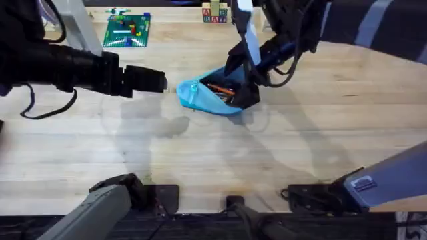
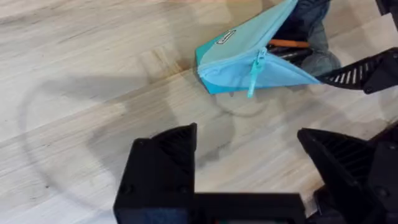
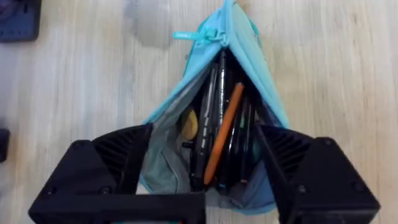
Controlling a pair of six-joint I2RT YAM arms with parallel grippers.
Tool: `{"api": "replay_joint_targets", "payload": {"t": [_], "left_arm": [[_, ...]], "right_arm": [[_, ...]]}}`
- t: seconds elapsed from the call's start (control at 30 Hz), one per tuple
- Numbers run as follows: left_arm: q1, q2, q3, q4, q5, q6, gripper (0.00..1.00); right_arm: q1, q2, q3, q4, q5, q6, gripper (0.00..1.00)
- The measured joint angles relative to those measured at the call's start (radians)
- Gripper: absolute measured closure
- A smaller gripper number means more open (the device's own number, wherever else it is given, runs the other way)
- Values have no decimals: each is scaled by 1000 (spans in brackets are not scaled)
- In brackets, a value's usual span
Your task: Unzip the bag, pick up the pens from the table one at a time and place them inside, then zip the bag closed.
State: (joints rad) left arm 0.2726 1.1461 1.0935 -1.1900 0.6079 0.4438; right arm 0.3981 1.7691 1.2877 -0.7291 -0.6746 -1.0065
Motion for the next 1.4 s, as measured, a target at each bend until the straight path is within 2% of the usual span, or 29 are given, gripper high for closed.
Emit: {"api": "replay_joint_targets", "payload": {"t": [0.27, 0.43, 0.6, 0.8, 1.0, 1.2, 1.4], "left_arm": [[0, 0, 0, 0, 0, 0, 6], [0, 0, 0, 0, 0, 0, 6], [0, 0, 0, 0, 0, 0, 6], [0, 0, 0, 7, 0, 0, 5], [0, 0, 0, 22, 0, 2, 5], [0, 0, 0, 66, 0, 14, 6], [0, 0, 0, 91, -11, 20, 6]], "right_arm": [[0, 0, 0, 1, 0, 18, 4], [0, 0, 29, -1, 4, 141, 4], [0, -25, 86, -3, 136, 313, 5], [-2, -133, 101, -6, 348, 490, 4], [-2, -280, 101, -8, 497, 679, 4], [-3, -430, 102, -21, 554, 834, 4], [-3, -526, 106, -117, 575, 927, 3]]}}
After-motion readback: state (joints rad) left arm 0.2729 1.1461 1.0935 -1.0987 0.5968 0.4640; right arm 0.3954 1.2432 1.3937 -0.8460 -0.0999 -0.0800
